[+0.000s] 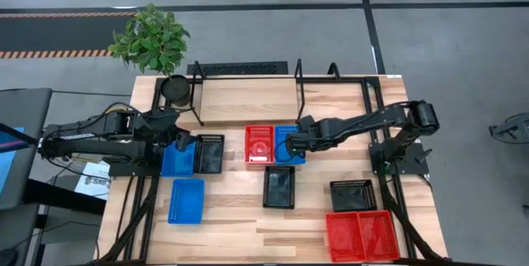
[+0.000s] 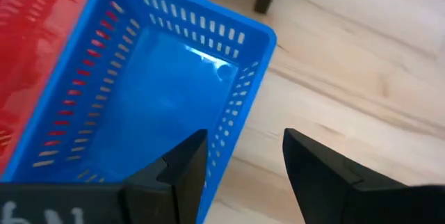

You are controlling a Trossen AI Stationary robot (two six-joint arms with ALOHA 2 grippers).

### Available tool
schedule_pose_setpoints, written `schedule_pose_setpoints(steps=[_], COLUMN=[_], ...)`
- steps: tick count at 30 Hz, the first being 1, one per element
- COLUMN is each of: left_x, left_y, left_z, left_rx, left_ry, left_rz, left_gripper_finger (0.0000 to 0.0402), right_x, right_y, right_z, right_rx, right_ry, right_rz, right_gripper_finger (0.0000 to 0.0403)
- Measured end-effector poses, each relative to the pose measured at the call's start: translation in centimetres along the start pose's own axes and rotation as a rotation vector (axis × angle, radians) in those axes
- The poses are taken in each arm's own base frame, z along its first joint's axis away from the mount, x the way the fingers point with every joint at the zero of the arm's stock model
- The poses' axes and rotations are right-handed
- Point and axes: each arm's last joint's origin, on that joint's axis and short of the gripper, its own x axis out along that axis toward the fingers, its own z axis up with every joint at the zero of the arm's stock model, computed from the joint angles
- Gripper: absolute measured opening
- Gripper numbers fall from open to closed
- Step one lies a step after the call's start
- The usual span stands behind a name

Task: Stack baskets on shelf by color
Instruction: Put the top right blue bin on the shelf

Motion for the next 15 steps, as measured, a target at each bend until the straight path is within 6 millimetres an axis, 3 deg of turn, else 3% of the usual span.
schedule_pose_setpoints(steps=[9, 15], left_x=[0.0, -0.4], left_y=[0.0, 0.1], left_z=[0.0, -0.1], left_rx=[0.056, 0.047], left_ry=[0.004, -0.004], left_rz=[-0.003, -0.025], left_gripper_finger=[0.0269, 0.0269], right_x=[3.0, 3.7], right_y=[-1.4, -1.4], right_z=[-0.3, -0.2], right_rx=[0.1, 0.076], right_ry=[0.033, 0.059], right_rz=[0.097, 0.119], right_gripper_finger=[0.021, 0.0206])
